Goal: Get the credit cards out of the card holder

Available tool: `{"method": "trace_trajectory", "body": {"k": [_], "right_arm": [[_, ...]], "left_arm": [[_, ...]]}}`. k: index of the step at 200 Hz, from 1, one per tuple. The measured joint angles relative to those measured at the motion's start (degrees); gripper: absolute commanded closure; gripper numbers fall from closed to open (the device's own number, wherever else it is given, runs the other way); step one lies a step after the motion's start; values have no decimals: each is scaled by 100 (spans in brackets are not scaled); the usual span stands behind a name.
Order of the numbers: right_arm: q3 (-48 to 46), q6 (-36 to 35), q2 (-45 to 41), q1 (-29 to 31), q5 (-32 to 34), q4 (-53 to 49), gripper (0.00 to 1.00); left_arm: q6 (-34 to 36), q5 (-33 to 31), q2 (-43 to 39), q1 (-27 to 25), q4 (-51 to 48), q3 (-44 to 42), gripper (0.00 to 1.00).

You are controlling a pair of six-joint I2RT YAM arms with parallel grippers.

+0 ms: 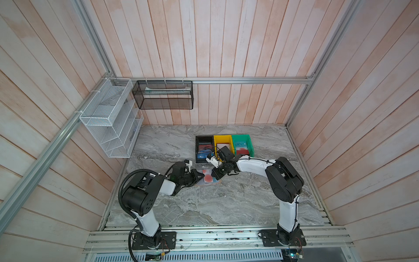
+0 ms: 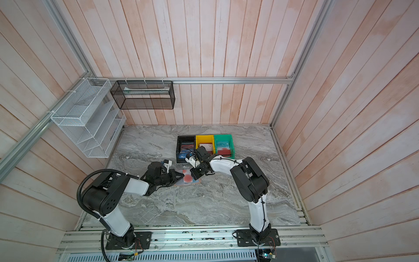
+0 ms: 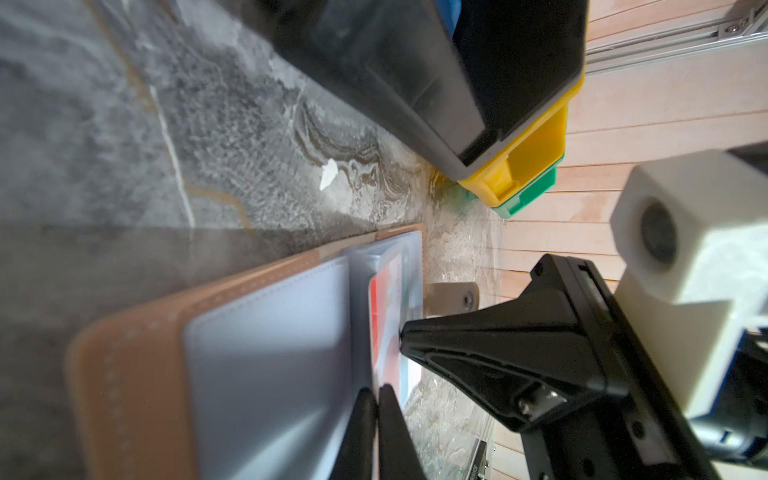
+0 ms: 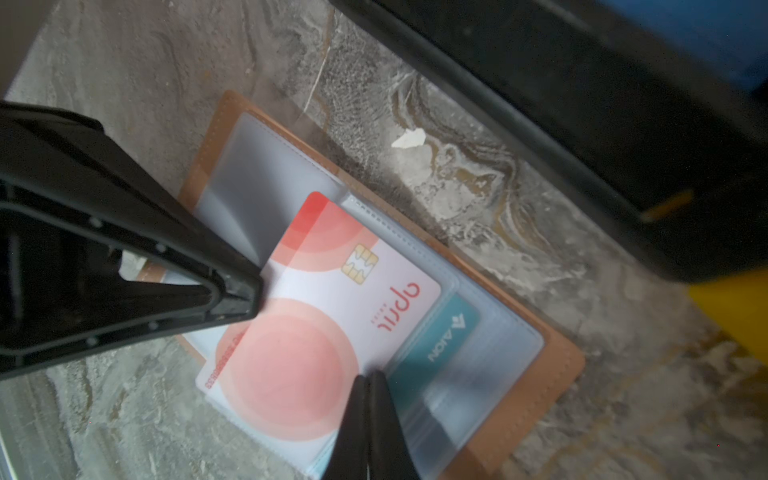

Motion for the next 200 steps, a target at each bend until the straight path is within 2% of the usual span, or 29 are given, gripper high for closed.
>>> {"method": "trace_trajectory", "body": {"k": [85, 139, 166, 200], "right_arm": [[-52, 0, 0, -52, -122, 63, 97], [-114, 2, -22, -90, -216, 103, 97], [-144, 2, -44, -105, -243, 105, 96], [-216, 9, -129, -122, -343, 35, 91]], "left_arm": [[2, -4, 0, 0, 138, -151, 100], [46, -13, -52, 74, 286, -470, 100], [96, 7, -365, 264, 243, -750, 100], [282, -4, -1029, 428, -334, -855, 100]]}}
